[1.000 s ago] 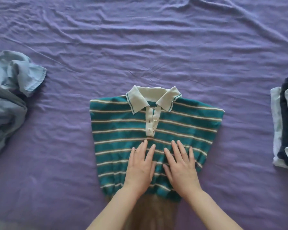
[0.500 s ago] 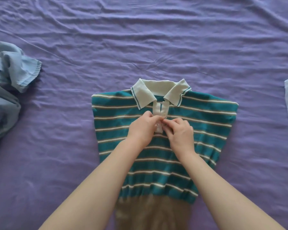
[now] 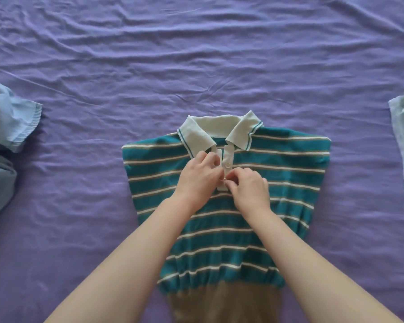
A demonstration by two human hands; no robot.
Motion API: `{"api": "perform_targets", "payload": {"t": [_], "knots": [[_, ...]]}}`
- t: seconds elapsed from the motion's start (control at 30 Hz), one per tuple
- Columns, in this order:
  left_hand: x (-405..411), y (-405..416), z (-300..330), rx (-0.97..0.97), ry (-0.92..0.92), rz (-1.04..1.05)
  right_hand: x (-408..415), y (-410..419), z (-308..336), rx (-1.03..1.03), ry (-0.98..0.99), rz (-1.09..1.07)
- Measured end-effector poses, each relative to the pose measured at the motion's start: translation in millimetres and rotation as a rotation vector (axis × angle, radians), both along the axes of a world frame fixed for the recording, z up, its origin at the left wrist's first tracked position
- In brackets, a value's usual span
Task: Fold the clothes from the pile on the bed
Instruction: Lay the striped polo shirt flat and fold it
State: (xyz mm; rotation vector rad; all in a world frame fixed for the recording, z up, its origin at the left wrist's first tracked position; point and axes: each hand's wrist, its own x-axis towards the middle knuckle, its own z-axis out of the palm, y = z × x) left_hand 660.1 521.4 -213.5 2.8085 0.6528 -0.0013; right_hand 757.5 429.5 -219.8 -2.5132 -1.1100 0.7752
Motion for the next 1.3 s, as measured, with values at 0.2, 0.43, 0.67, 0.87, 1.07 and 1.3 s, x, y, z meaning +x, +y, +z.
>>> {"api": "perform_targets", "payload": {"t": [0.2,0.43,0.67,0.87,1.07,1.3], "knots": [[0,0,-1,0.005,-0.080,-0.002,-3,5,5,-0.001,0.015,-0.103],[2,2,-5,0.105,-0.118,-0.037,3,5,7,0.020,0.142,-0.108],[9,11,-7,0.036,-0.045,-0.043,5,-6,7,0.141,0.253,-0.043],[11,17,-7,-0.183,0.100,0.030,7,-8,0,0.185,-0.045,0.124],[15,20,-7,-0.169,0.217,-0.048,7,-7,-2,0.088,-0.173,0.189],[17,22,-8,-0.159,0.222,-0.094,4,-2,-4,0.017,-0.231,0.165]]}}
